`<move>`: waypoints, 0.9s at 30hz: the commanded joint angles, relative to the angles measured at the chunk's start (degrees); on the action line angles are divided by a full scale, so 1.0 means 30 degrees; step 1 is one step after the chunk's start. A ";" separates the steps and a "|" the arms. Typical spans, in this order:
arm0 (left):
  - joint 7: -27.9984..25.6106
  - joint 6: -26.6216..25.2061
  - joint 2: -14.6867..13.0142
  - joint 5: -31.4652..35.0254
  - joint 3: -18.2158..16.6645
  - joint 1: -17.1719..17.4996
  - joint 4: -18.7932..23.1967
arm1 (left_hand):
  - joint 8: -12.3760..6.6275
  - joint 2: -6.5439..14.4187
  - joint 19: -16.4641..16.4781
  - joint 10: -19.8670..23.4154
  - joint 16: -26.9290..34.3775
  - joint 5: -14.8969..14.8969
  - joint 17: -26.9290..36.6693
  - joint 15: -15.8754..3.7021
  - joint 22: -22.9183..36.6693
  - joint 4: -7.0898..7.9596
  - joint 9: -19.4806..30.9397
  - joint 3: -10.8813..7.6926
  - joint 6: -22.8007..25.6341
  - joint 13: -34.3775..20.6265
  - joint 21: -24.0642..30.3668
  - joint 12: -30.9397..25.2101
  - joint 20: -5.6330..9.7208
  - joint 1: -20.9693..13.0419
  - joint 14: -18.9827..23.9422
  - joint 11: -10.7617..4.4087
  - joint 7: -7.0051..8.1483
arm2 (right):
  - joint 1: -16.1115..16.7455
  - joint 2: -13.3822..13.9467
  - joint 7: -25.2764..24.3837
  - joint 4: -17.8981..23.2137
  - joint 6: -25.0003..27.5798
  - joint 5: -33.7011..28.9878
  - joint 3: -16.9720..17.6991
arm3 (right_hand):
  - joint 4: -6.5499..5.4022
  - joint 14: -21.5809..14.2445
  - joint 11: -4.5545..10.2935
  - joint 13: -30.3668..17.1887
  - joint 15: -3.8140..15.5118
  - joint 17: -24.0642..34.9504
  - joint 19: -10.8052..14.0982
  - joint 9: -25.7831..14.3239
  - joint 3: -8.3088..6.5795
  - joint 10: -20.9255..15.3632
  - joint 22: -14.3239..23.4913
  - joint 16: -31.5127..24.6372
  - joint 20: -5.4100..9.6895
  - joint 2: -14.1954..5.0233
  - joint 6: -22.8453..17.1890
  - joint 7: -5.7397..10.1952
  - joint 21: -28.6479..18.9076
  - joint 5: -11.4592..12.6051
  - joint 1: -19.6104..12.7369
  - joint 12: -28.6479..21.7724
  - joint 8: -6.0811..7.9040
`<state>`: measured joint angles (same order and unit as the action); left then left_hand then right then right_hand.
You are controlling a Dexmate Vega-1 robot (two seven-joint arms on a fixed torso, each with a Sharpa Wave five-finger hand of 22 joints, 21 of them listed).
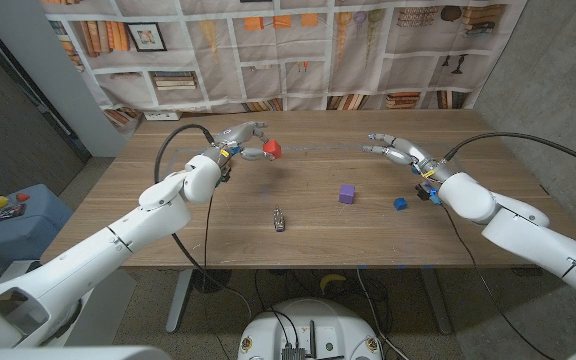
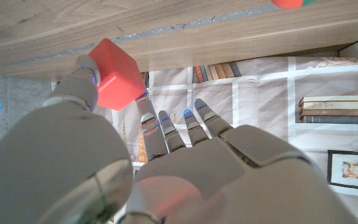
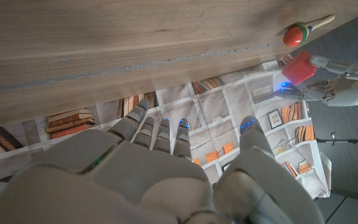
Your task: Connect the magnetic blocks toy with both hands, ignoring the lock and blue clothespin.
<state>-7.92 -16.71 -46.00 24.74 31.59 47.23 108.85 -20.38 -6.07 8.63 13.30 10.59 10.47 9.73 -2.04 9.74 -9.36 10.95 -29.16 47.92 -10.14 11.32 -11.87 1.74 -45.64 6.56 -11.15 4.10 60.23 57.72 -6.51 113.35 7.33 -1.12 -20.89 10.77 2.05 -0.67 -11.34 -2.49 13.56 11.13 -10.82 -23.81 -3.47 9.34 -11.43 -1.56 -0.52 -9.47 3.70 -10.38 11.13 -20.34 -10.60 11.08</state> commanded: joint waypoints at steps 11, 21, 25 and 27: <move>-0.2738 0.0432 0.0829 -0.2933 -0.1110 0.1275 -0.0026 | 0.0039 0.0540 -0.0029 0.0126 -0.0055 0.0131 0.0059 -0.0975 0.0069 -0.0013 -0.0010 0.0151 0.1478 -0.0034 -0.0122 0.0087 -0.0037 -0.0287 0.0011 0.0051 0.1227 | -0.2298 0.2028 0.4599 0.5256 0.8127 -0.2913 -0.2413 | 0.0016 0.0687 -0.0374 -0.0115 -0.0947 -0.0048 -0.0558 -0.0185 -0.0430 0.1051 0.0082 0.0066 -0.1110 0.0601 0.0761 0.0195 0.0072 0.0160 -0.1788 0.0020 0.0182; -0.3729 0.1322 0.1253 -0.3969 -0.1376 0.1351 -0.0596 | 0.0130 0.0612 -0.0040 0.0181 -0.0056 0.0150 0.0059 -0.0915 0.0073 -0.0011 -0.0002 0.0219 0.1488 -0.0035 -0.0119 0.0098 -0.0061 -0.0289 -0.0006 0.0080 0.1174 | -0.4064 0.1713 0.6449 0.6904 1.2112 -0.5076 -0.4642 | -0.0131 0.1272 -0.0687 -0.0184 -0.1728 0.0001 -0.1220 -0.0269 -0.0467 0.1859 0.0107 0.0056 -0.2111 0.1156 0.1257 0.0150 0.0086 0.0353 -0.2407 0.0013 0.0199; -0.3961 0.1973 0.1447 -0.4543 -0.1512 0.1337 -0.0933 | 0.0149 0.0633 -0.0043 0.0216 -0.0056 0.0156 0.0059 -0.0914 0.0074 -0.0011 0.0000 0.0240 0.1516 -0.0036 -0.0118 0.0095 -0.0049 -0.0290 -0.0009 0.0087 0.1175 | -0.4955 0.1544 0.7398 0.7252 1.3420 -0.6083 -0.5796 | -0.0153 0.1390 -0.0788 -0.0205 -0.1870 0.0019 -0.1284 -0.0290 -0.0469 0.2104 0.0109 0.0048 -0.2281 0.1260 0.1383 0.0133 0.0064 0.0399 -0.2506 0.0033 0.0195; -0.4116 0.2177 0.1605 -0.4832 -0.1586 0.1348 -0.1086 | 0.0156 0.0645 -0.0046 0.0224 -0.0056 0.0159 0.0060 -0.0895 0.0075 -0.0011 0.0001 0.0252 0.1540 -0.0036 -0.0118 0.0098 -0.0048 -0.0291 -0.0012 0.0064 0.1174 | -0.5522 0.1413 0.8030 0.7407 1.4157 -0.6752 -0.6515 | -0.0165 0.1478 -0.0888 -0.0220 -0.1988 0.0031 -0.1342 -0.0303 -0.0472 0.2237 0.0110 0.0047 -0.2382 0.1322 0.1532 0.0101 0.0060 0.0426 -0.2566 0.0034 0.0166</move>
<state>-17.60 -13.36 -42.85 14.18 27.93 50.98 107.60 -19.69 -5.68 8.62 13.60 10.59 10.63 9.73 -2.04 9.73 -9.44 10.76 -28.61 48.14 -10.15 10.95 -11.66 1.74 -45.25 6.56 -10.84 3.88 49.92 62.91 10.17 131.38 37.70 -13.48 -32.49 10.50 6.45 -2.88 -11.87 -7.70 13.46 7.35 -11.61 -24.85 2.61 9.48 -11.23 -8.01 3.22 -5.38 4.09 -10.16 11.97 -28.00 -10.58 11.43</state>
